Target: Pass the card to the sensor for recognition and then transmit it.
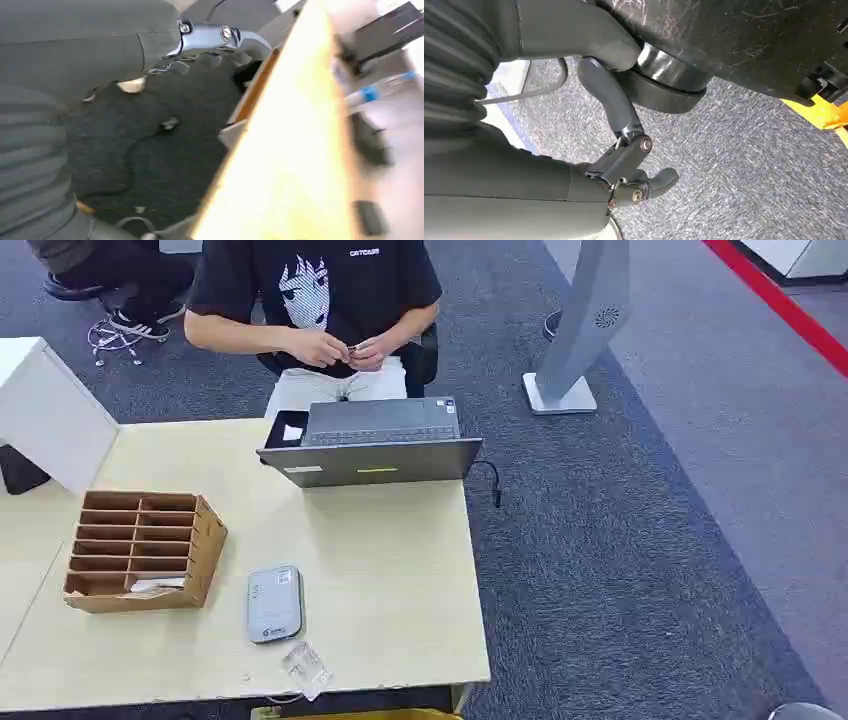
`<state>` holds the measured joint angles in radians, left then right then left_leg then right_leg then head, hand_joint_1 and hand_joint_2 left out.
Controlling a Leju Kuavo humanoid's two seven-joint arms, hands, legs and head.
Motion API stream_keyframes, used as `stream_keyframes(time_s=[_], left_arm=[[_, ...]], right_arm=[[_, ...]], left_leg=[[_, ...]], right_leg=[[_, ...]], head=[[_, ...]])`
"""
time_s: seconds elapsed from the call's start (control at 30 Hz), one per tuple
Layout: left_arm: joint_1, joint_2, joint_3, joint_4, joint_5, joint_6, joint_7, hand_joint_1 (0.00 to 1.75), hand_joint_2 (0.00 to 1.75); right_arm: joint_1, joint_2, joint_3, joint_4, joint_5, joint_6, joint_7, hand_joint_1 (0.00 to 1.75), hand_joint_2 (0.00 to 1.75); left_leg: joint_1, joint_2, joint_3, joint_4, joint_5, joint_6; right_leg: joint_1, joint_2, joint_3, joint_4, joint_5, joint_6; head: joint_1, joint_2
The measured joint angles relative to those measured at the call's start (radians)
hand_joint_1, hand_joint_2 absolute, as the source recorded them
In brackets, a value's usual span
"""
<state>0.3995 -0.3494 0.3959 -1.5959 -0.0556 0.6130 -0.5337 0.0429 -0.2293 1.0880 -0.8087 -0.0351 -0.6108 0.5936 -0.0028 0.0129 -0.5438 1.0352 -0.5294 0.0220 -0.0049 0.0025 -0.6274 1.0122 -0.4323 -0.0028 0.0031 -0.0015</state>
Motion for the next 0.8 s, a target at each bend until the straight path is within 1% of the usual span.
stream_keyframes(time_s=[0.07, 0.13, 0.2, 0.27, 0.3, 0.4, 0.47, 0.5, 0.57, 0.73, 0.77, 0.8], left_arm=[[0.008, 0.0, -0.012, -0.068, 0.032, 0.012, -0.027, 0.0, 1.75], [0.015, 0.0, -0.019, -0.153, 0.067, 0.008, -0.045, 0.0, 1.75], [0.016, 0.0, -0.02, -0.227, 0.086, -0.009, -0.041, 0.0, 1.75], [0.017, 0.0, -0.02, -0.28, 0.091, -0.019, -0.032, 0.0, 1.75], [0.017, 0.0, -0.02, -0.301, 0.091, -0.033, -0.028, 0.0, 1.75], [0.014, 0.0, -0.02, -0.371, 0.096, -0.115, -0.016, 0.0, 1.75], [-0.007, 0.002, -0.018, -0.426, 0.108, -0.171, 0.005, 0.0, 1.75], [-0.02, 0.008, -0.016, -0.444, 0.109, -0.181, 0.013, 0.0, 1.75], [-0.052, 0.032, -0.016, -0.479, 0.106, -0.19, 0.039, 0.0, 1.75], [-0.125, 0.124, -0.017, -0.495, 0.065, -0.176, 0.093, 0.0, 1.75], [-0.142, 0.139, -0.022, -0.493, 0.053, -0.172, 0.123, 0.0, 1.75], [-0.163, 0.168, -0.029, -0.487, 0.04, -0.173, 0.16, 0.0, 1.75]], right_arm=[[-0.004, -0.003, 0.014, -0.004, 0.001, -0.003, 0.009, 0.0, 1.75], [-0.01, -0.005, 0.028, -0.005, 0.002, -0.003, 0.017, 0.0, 1.75], [-0.017, -0.005, 0.042, -0.005, 0.002, -0.003, 0.024, 0.0, 1.75], [-0.021, -0.005, 0.051, -0.005, 0.002, -0.004, 0.026, 0.0, 1.75], [-0.023, -0.005, 0.055, -0.005, 0.002, -0.004, 0.029, 0.0, 1.75], [-0.029, -0.005, 0.067, -0.003, 0.0, -0.004, 0.031, 0.0, 1.75], [-0.035, -0.005, 0.077, 0.001, 0.0, -0.003, 0.027, 0.0, 1.75], [-0.038, -0.005, 0.082, 0.004, 0.0, -0.002, 0.023, 0.0, 1.75], [-0.043, -0.005, 0.088, 0.015, -0.001, 0.001, 0.01, 0.0, 1.75], [-0.05, 0.003, 0.09, 0.041, -0.011, 0.004, -0.012, 0.0, 1.75], [-0.052, 0.005, 0.09, 0.045, -0.015, 0.005, -0.014, 0.0, 1.75], [-0.054, 0.007, 0.09, 0.048, -0.019, 0.007, -0.019, 0.0, 1.75]], left_leg=[[0.0, 0.0, 0.0, 0.0, 0.0, 0.0], [0.0, 0.0, 0.0, 0.0, 0.0, 0.0], [0.0, 0.0, 0.0, 0.0, 0.0, 0.0], [0.0, 0.0, 0.0, 0.0, 0.0, 0.0], [0.0, 0.0, 0.0, 0.0, 0.0, 0.0], [0.0, 0.0, 0.0, 0.0, 0.0, 0.0], [0.001, 0.0, 0.0, 0.0, 0.0, 0.0], [0.001, 0.0, 0.001, 0.0, 0.0, -0.001], [0.001, 0.0, 0.001, 0.0, 0.001, -0.001], [0.002, 0.0, 0.002, 0.0, 0.002, -0.003], [0.002, -0.001, 0.002, 0.0, 0.002, -0.003], [0.002, -0.001, 0.002, 0.0, 0.002, -0.003]], right_leg=[[0.0, 0.0, 0.0, 0.0, 0.0, 0.0], [0.0, 0.0, 0.0, 0.0, 0.0, 0.0], [0.0, 0.0, 0.0, 0.0, 0.0, 0.0], [0.001, 0.0, 0.0, 0.0, 0.0, 0.0], [0.001, 0.0, 0.0, 0.0, 0.0, 0.0], [0.001, 0.0, 0.0, 0.0, 0.0, 0.0], [0.001, 0.0, 0.001, 0.0, 0.0, 0.0], [0.001, 0.0, 0.001, 0.0, 0.0, -0.001], [0.001, 0.0, 0.002, 0.0, 0.0, -0.001], [0.002, 0.0, 0.002, 0.0, 0.001, -0.001], [0.003, 0.0, 0.002, 0.0, 0.001, -0.001], [0.003, 0.0, 0.002, 0.0, 0.001, -0.001]], head=[[0.0, 0.0], [0.0, 0.0], [0.0, 0.0], [0.0, 0.0], [0.0, 0.0], [0.0, 0.0], [0.0, 0.0], [0.0, 0.0], [0.0, 0.0], [0.0, 0.0], [0.0, 0.0], [0.001, 0.0]])
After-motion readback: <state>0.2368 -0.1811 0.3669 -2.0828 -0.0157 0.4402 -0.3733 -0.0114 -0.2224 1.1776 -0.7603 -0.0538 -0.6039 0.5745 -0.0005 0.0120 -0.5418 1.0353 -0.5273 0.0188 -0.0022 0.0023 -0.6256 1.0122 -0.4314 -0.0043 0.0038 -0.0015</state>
